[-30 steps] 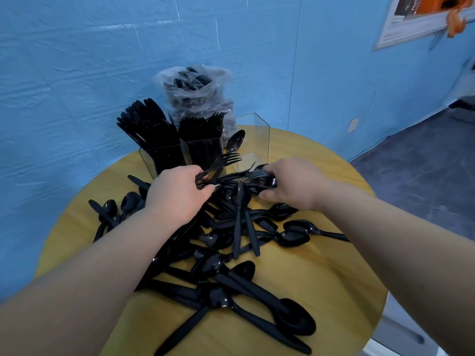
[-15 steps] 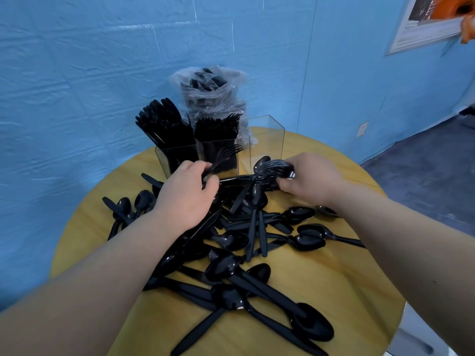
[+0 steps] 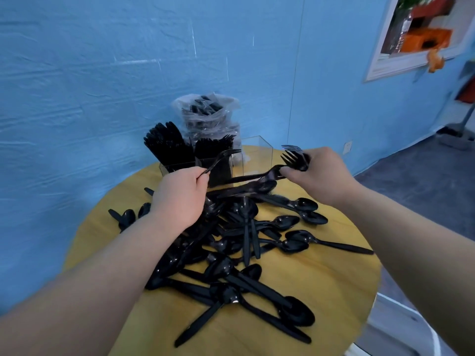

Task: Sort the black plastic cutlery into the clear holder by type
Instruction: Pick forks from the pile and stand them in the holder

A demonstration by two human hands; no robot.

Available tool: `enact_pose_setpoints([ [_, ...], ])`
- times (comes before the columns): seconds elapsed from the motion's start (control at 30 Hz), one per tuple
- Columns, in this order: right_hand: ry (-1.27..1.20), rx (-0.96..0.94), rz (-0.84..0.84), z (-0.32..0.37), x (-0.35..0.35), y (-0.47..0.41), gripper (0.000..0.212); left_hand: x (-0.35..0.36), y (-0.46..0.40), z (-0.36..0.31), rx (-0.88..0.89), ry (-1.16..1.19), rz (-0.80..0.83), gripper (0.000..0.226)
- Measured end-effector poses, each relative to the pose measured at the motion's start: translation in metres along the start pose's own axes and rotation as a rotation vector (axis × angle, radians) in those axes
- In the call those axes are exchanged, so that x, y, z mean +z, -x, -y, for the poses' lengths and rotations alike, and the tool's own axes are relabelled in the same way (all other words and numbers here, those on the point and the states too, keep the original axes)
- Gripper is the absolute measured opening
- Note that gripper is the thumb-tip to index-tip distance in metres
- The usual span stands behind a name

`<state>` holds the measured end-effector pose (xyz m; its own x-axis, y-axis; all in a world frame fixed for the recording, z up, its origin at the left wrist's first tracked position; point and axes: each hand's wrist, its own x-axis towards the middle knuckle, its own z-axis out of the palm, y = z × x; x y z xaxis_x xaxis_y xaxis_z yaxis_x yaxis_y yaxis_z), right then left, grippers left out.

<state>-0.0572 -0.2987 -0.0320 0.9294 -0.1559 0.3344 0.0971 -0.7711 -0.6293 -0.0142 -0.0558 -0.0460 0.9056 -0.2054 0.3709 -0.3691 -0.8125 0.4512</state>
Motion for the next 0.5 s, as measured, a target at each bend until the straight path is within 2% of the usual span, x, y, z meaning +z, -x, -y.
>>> enact_pose_setpoints([
  [0.07, -0.039, -0.007, 0.085, 0.009, -0.002, 0.004, 0.041, -0.013, 0.004, -0.006, 0.005, -0.005, 0.015, 0.033],
  [0.17, -0.079, -0.030, 0.153, 0.027, 0.000, 0.009, 0.040, -0.025, 0.012, -0.016, 0.028, 0.015, 0.135, 0.031],
  [0.27, -0.156, -0.090, 0.113, 0.047, 0.005, 0.017, 0.039, -0.030, 0.023, -0.020, 0.005, 0.154, 0.294, 0.032],
  [0.37, -0.181, -0.110, 0.070, 0.061, 0.011, 0.025, 0.045, -0.036, 0.036, -0.020, 0.014, 0.243, 0.350, 0.035],
  [0.5, -0.167, -0.103, -0.012, 0.076, 0.018, 0.036, 0.045, -0.049, 0.050, -0.016, 0.136, 0.140, 0.406, 0.028],
])
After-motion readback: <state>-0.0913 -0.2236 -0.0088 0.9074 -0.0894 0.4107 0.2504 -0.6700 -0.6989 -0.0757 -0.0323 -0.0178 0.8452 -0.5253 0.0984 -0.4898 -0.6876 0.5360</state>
